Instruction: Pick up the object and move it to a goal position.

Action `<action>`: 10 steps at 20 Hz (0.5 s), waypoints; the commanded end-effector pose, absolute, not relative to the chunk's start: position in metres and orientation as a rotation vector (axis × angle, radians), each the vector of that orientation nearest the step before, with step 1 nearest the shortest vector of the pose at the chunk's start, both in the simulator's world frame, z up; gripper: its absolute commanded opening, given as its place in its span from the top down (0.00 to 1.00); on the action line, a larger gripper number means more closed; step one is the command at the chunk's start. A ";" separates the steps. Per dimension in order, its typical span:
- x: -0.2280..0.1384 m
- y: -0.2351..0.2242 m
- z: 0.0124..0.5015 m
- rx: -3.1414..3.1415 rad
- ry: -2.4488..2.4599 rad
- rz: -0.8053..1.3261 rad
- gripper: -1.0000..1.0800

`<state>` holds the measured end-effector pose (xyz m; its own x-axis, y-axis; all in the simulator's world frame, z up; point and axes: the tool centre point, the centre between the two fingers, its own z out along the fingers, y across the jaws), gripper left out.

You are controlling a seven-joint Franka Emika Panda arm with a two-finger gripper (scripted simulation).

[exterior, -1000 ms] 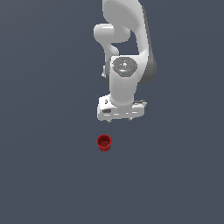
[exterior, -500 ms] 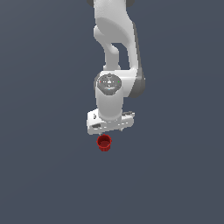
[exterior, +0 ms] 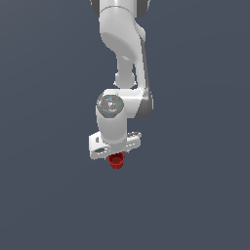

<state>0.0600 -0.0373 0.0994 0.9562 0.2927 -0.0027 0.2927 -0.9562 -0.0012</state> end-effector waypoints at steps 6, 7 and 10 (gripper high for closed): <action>0.061 -0.039 0.094 -3.106 -0.472 0.003 0.04; 0.061 -0.039 0.092 -3.106 -0.473 0.002 0.04; 0.061 -0.039 0.079 -3.105 -0.475 0.002 0.04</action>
